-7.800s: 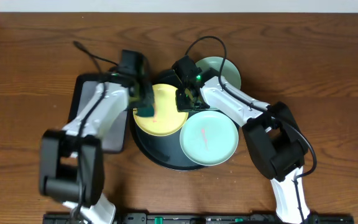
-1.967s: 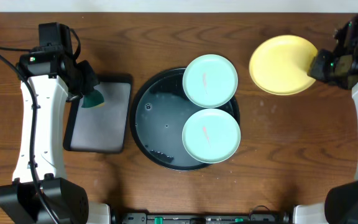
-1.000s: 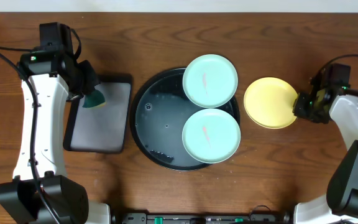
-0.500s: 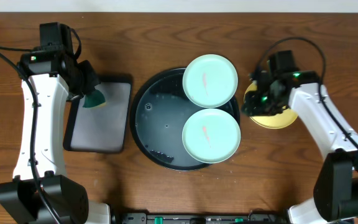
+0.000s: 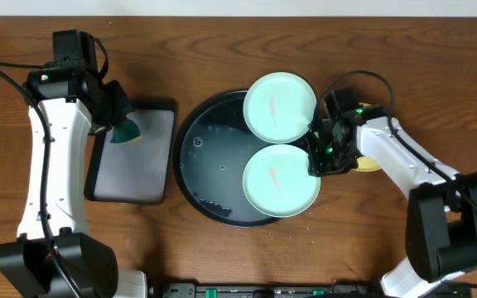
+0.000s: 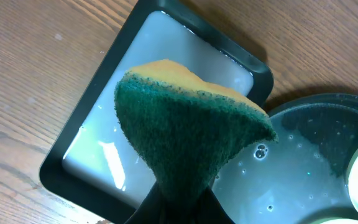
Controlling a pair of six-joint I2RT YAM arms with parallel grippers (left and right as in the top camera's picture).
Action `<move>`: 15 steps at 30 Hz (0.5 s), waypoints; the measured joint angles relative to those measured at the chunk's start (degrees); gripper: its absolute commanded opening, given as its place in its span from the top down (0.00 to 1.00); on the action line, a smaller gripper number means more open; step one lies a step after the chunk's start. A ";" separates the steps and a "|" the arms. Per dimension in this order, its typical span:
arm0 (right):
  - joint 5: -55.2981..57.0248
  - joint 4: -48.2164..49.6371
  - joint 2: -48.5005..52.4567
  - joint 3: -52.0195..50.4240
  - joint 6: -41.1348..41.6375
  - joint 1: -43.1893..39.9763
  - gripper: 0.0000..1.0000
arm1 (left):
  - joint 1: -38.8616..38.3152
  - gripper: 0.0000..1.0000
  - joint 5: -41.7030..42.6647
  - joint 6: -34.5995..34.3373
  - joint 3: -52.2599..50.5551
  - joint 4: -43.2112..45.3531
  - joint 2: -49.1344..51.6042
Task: Clean dirty plates on tray and stack at the side
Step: 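Move right gripper to the upper pale green plate and grip it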
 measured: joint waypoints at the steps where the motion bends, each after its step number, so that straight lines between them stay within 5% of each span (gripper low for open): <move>1: 0.57 0.13 0.87 -0.07 0.28 0.31 0.85 | 0.00 0.92 0.00 0.00 0.00 0.00 0.00; 3: 1.11 0.39 1.53 -0.09 0.46 0.81 0.98 | 0.00 0.92 0.00 0.00 0.00 0.02 0.00; 15: 2.27 0.35 1.75 4.02 1.73 8.37 0.99 | 0.00 0.92 0.00 0.00 0.00 0.07 0.00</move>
